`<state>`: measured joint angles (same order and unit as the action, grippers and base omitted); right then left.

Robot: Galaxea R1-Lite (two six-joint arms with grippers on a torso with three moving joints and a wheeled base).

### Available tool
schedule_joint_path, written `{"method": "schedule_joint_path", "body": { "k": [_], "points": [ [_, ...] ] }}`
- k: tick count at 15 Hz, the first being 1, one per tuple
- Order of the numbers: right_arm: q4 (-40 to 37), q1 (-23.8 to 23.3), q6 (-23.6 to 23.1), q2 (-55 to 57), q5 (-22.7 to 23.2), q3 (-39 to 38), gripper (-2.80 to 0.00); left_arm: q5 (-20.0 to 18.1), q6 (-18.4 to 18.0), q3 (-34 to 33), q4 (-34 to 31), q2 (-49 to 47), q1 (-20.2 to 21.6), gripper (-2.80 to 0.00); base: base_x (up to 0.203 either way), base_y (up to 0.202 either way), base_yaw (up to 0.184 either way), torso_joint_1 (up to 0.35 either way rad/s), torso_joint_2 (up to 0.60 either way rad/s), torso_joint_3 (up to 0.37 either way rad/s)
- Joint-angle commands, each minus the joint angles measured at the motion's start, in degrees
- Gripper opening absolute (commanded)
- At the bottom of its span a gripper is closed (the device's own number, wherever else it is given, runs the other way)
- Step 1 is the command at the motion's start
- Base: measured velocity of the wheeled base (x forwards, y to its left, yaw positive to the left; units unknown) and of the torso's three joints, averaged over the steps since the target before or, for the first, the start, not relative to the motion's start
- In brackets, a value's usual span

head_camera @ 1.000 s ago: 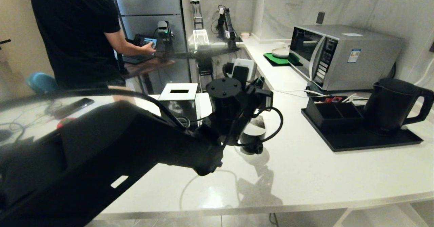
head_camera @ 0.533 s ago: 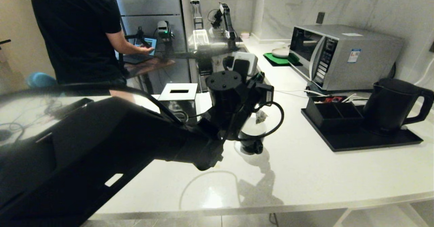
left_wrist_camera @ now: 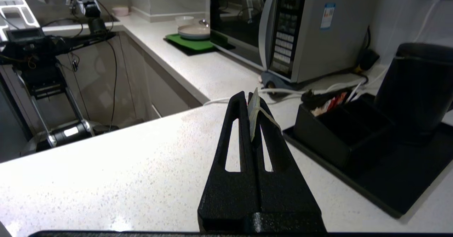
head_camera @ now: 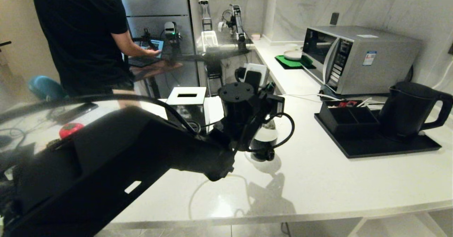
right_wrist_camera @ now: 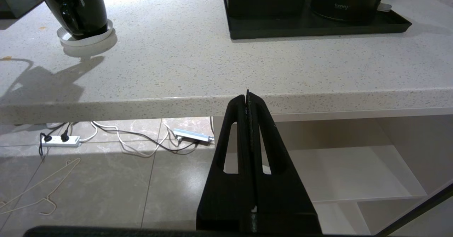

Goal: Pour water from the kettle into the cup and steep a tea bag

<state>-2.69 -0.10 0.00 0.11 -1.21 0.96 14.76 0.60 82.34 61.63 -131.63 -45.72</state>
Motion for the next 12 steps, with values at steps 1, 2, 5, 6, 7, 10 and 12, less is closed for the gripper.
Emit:
{"method": "schedule_joint_path", "body": {
  "k": [1,2,5,6,7,10,12],
  "points": [
    [-0.03,0.01,0.00,-0.02,-0.02,0.00,-2.80,0.10,0.02,-0.07,0.81,-1.94,0.02,-2.80,0.000,0.000,0.000,0.000,0.00,0.000],
    [-0.03,0.01,0.00,-0.10,-0.02,0.00,-2.80,0.10,0.02,-0.07,1.65,-2.91,0.02,-2.80,0.000,0.000,0.000,0.000,0.00,0.000],
    [-0.03,0.01,0.00,-0.02,-0.02,0.00,-2.80,0.18,-0.07,-0.59,4.48,-5.19,0.02,-2.80,0.000,0.000,0.000,0.000,0.00,0.000],
    [-0.03,0.01,0.00,-0.02,-0.02,0.00,-2.80,0.18,-0.07,-1.61,4.92,-5.37,0.02,-2.80,0.000,0.000,0.000,0.000,0.00,0.000],
    [-0.03,0.01,0.00,-0.02,-0.02,0.00,-2.80,0.15,-0.07,-2.70,5.08,-5.38,-0.01,-2.80,0.000,0.000,0.000,0.000,0.00,0.000],
    [-0.03,0.01,0.00,-0.02,-0.02,0.00,-2.80,0.10,-0.07,-5.86,8.49,-5.85,-0.07,-2.80,0.000,0.000,0.000,0.000,0.00,0.000],
    [-0.03,0.01,0.00,-0.09,-0.02,0.00,-2.80,0.10,0.01,-7.95,10.63,-6.24,-0.07,-2.80,0.000,0.000,0.000,0.000,0.00,0.000]
  ]
}}
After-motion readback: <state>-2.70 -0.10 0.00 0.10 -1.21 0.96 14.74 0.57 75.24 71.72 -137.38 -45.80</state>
